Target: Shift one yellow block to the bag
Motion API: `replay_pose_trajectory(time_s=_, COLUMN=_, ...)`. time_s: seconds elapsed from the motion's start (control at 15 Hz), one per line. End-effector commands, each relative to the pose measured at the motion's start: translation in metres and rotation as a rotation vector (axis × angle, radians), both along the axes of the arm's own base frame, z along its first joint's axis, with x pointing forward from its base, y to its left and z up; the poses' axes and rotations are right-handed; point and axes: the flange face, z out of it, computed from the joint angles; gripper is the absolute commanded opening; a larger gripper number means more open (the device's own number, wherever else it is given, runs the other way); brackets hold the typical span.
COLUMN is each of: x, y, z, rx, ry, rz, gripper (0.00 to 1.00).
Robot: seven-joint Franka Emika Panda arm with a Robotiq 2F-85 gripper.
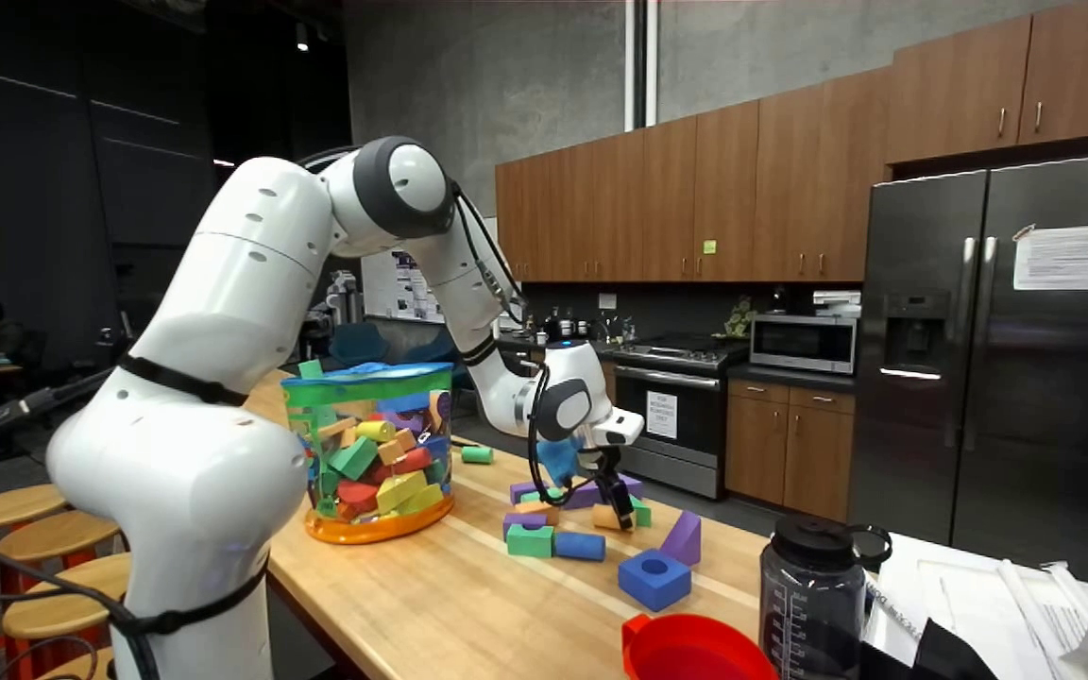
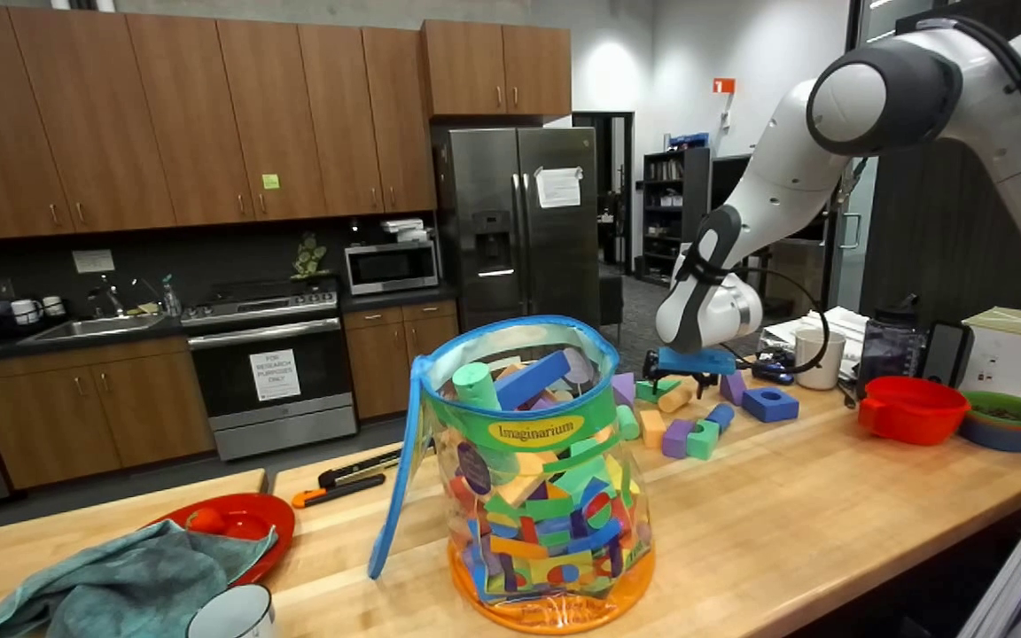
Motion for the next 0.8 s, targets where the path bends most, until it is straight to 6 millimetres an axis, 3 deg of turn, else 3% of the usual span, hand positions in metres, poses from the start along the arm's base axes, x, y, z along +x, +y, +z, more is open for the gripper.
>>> replay_pose_trajectory(time_s=0.0, x=0.003, y=-0.008, z=-0.006, rx=-0.022, ry=0.006, rz=-0.027, gripper=0.75)
replay_pose_trajectory(time_s=0.13, x=0.003, y=-0.006, z=-0.008, rx=-0.029, ry=0.018, rz=-0.026, gripper=0.69)
replay_pose_trajectory(time_s=0.6, x=0.0, y=0.003, z=-0.011, rx=-0.053, ry=0.05, rz=0.001, gripper=0.18)
replay_pose_trajectory(time_s=0.73, x=-0.005, y=0.005, z=-0.007, rx=-0.071, ry=0.087, rz=0.021, gripper=0.16)
